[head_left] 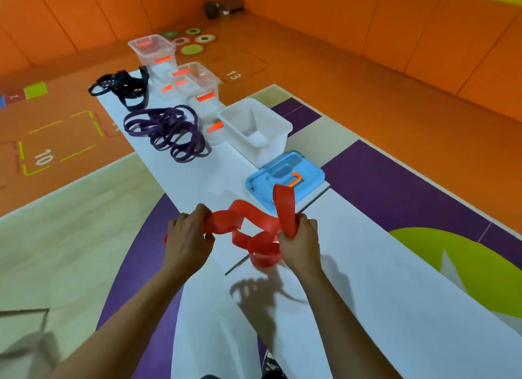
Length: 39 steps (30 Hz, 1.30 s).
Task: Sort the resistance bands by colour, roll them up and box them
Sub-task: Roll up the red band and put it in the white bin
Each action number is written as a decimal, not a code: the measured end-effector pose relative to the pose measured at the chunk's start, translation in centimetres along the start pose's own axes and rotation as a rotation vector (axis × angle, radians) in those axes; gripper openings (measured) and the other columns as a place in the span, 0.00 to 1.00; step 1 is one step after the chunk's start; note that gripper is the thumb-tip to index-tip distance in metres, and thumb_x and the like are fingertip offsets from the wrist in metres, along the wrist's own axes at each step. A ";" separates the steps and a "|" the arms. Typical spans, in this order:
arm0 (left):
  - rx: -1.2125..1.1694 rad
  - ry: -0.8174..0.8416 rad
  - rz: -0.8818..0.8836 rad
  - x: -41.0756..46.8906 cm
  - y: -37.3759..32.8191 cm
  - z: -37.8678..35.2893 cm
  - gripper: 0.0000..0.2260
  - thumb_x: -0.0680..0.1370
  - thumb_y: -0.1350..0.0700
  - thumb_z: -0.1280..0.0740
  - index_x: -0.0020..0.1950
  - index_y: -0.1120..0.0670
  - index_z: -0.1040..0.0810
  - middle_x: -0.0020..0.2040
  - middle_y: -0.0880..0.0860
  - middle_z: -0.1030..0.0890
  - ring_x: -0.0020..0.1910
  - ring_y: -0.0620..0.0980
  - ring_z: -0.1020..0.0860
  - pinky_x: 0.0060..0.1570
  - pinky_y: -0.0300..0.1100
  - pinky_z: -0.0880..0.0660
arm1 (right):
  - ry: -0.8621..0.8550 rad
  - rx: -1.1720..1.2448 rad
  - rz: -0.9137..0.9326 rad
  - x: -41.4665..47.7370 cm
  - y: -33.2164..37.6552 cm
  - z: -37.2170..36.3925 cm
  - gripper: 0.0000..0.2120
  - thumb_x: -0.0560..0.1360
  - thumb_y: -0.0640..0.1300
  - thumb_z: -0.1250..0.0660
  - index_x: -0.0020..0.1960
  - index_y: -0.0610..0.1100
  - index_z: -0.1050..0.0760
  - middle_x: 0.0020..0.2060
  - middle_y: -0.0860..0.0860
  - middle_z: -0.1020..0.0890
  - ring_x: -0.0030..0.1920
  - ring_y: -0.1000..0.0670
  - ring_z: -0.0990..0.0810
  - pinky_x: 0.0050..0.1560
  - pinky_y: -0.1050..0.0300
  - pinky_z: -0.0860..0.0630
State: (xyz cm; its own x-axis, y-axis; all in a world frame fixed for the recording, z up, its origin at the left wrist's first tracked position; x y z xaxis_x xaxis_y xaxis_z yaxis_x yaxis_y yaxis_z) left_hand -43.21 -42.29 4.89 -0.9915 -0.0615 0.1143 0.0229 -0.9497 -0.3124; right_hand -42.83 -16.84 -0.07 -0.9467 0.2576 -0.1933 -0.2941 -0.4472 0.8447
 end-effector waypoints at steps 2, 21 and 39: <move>0.017 -0.010 0.017 1.7 1.1 -0.2 0.15 0.70 0.67 0.31 0.51 0.52 0.27 0.38 0.48 0.28 0.40 0.53 0.31 0.48 0.47 0.35 | 0.029 -0.002 -0.023 1.4 0.1 -0.6 0.11 0.74 0.44 0.28 0.54 0.49 0.26 0.53 0.50 0.27 0.45 0.53 0.21 0.49 0.53 0.23; 0.145 0.346 -0.331 21.7 15.5 -9.3 0.12 0.69 0.69 0.37 0.45 0.53 0.27 0.31 0.49 0.29 0.36 0.56 0.30 0.48 0.50 0.36 | -0.512 0.173 -0.616 -0.6 -4.8 -2.4 0.14 0.75 0.43 0.30 0.60 0.48 0.22 0.40 0.48 0.14 0.45 0.45 0.15 0.43 0.57 0.24; 0.157 0.629 -0.367 30.6 17.7 -11.4 0.04 0.77 0.56 0.34 0.49 0.49 0.27 0.45 0.52 0.18 0.42 0.55 0.22 0.49 0.49 0.22 | -1.127 0.263 -0.636 -9.9 -0.5 1.4 0.10 0.77 0.50 0.39 0.56 0.56 0.24 0.50 0.48 0.15 0.49 0.42 0.17 0.53 0.43 0.20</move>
State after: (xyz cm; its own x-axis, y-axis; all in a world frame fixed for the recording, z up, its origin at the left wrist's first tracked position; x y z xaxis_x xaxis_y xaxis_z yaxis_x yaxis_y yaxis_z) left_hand -74.64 -57.46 -7.83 -0.8238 0.4111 -0.3904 -0.3529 -0.9108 -0.2143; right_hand -33.15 -17.91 2.10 0.0108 0.9838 -0.1790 -0.4892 0.1613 0.8571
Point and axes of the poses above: each hand's wrist, its own x-axis towards the middle knuckle, its own z-axis out of the back of the hand, y = z × x, the point moved 6 cm from there along x, towards the middle knuckle
